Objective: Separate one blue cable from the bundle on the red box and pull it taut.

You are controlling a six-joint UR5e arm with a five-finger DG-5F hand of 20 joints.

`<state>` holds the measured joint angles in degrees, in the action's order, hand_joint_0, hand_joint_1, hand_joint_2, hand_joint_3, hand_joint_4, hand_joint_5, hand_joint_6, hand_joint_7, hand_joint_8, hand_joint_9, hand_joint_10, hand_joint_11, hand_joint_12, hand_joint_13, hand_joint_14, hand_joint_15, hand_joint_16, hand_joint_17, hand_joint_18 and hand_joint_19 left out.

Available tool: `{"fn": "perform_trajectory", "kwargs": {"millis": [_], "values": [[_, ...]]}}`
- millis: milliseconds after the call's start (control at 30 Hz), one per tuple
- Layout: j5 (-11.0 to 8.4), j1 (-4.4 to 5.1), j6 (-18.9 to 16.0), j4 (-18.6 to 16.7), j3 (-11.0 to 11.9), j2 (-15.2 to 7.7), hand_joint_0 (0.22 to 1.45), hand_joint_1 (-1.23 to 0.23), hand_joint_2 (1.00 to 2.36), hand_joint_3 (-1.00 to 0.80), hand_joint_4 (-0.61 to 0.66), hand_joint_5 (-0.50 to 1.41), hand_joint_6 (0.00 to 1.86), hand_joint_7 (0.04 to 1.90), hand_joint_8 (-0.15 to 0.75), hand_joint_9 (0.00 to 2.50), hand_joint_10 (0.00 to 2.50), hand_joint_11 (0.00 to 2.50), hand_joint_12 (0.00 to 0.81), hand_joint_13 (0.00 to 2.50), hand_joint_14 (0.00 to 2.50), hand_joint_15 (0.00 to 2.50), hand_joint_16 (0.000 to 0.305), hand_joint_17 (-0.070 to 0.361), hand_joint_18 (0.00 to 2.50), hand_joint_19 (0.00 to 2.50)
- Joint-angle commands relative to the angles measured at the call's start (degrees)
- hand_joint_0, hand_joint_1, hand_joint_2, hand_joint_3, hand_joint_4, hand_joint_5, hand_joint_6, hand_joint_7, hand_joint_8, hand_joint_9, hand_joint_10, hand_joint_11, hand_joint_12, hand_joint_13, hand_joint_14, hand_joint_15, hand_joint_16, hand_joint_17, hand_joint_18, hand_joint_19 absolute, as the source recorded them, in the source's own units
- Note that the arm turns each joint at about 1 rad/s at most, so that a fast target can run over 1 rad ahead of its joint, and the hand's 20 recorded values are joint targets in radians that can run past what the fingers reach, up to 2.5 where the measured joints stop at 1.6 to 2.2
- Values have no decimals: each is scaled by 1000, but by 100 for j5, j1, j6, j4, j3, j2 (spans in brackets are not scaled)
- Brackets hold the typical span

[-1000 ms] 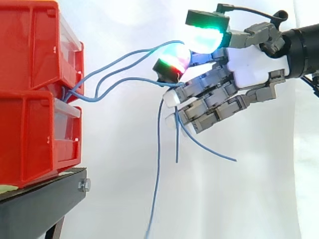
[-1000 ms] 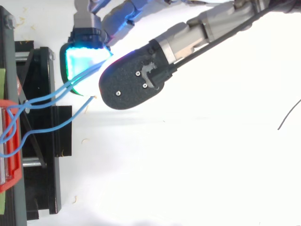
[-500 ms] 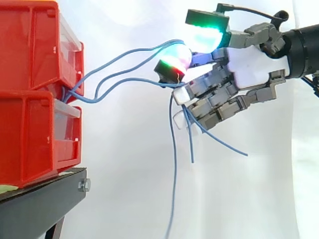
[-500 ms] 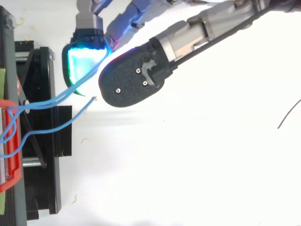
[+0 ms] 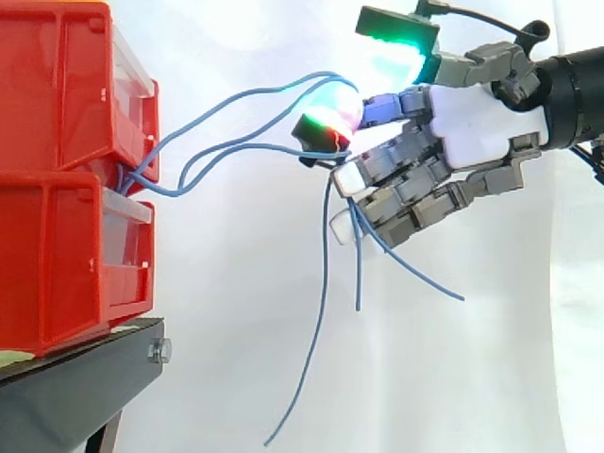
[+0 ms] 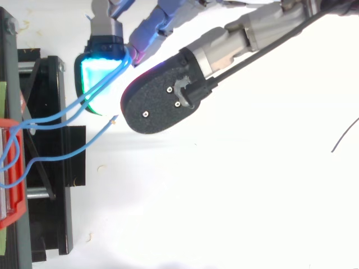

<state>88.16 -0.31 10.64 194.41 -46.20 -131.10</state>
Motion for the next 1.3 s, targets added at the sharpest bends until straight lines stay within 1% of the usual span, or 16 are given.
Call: {"fn": "perform_trajectory", "kwargs": {"millis": [0, 167, 233, 267, 367, 567, 700, 733, 767, 833, 900, 1000, 1033, 1100, 1133, 1267], "values": [[0, -4, 0, 0, -3, -3, 483, -649, 1000, -500, -1, -90, 907, 797, 226, 837, 14, 373, 360, 624, 15, 377, 53, 119, 354, 478], [0, 5, 0, 9, -3, -3, 480, -439, 1000, -500, 1, -79, 892, 835, 225, 871, 13, 377, 362, 629, 15, 382, 53, 120, 357, 497], [-9, -4, 0, 9, -3, -3, 497, -419, 1000, -500, 2, -80, 892, 837, 221, 874, 13, 372, 357, 625, 15, 387, 52, 117, 348, 504], [-9, 5, 0, 9, -3, -3, 508, -428, 1000, -500, -3, -78, 891, 838, 219, 870, 15, 381, 357, 627, 16, 393, 51, 115, 342, 510], [-9, 5, 0, 9, -3, -3, 585, -543, 1002, -470, 0, -73, 888, 884, 205, 900, 14, 385, 337, 648, 16, 393, 47, 106, 376, 522], [-9, 5, 0, 9, -3, -3, 604, -709, 1015, -259, 14, -61, 903, 919, 208, 929, 15, 404, 333, 716, 18, 425, 46, 103, 485, 523], [-9, 5, 0, 0, -3, 5, 605, -769, 1013, -209, 15, -54, 908, 901, 221, 942, 13, 394, 353, 750, 17, 430, 50, 113, 548, 508], [-9, 5, 0, 0, 6, 5, 602, -751, 1014, -225, 9, -58, 907, 884, 216, 934, 13, 380, 349, 744, 17, 421, 50, 112, 531, 511], [-9, 5, 0, 0, 6, 5, 584, -686, 1015, -271, 2, -66, 899, 885, 201, 904, 13, 355, 331, 681, 18, 407, 46, 104, 458, 531], [-9, 5, 0, 0, 6, 5, 552, -598, 1009, -375, -5, -69, 883, 902, 198, 900, 12, 324, 339, 651, 16, 390, 47, 107, 431, 538], [0, -4, 0, 0, 6, 5, 500, -436, 1000, -495, 22, -68, 853, 861, 217, 890, 11, 294, 363, 637, 17, 393, 52, 117, 399, 548], [0, -30, 0, 0, 6, -3, 510, -359, 1000, -500, 30, -61, 837, 880, 217, 906, 12, 304, 360, 636, 16, 393, 51, 115, 390, 560], [0, -39, 0, 0, 6, -3, 525, -370, 1000, -500, 39, -61, 837, 885, 212, 919, 12, 310, 355, 652, 18, 399, 50, 112, 407, 564], [0, -48, 0, 0, -3, -3, 572, -496, 1005, -451, 55, -59, 849, 898, 213, 950, 13, 345, 348, 675, 16, 395, 47, 105, 456, 570], [0, -48, 0, 0, -3, -3, 590, -525, 1006, -424, 61, -61, 851, 917, 214, 950, 13, 356, 344, 680, 16, 396, 46, 103, 466, 570], [0, -83, 0, -9, 6, -3, 597, -696, 1016, -232, 55, -47, 893, 965, 215, 1007, 15, 412, 342, 784, 19, 450, 46, 103, 583, 561]]}}
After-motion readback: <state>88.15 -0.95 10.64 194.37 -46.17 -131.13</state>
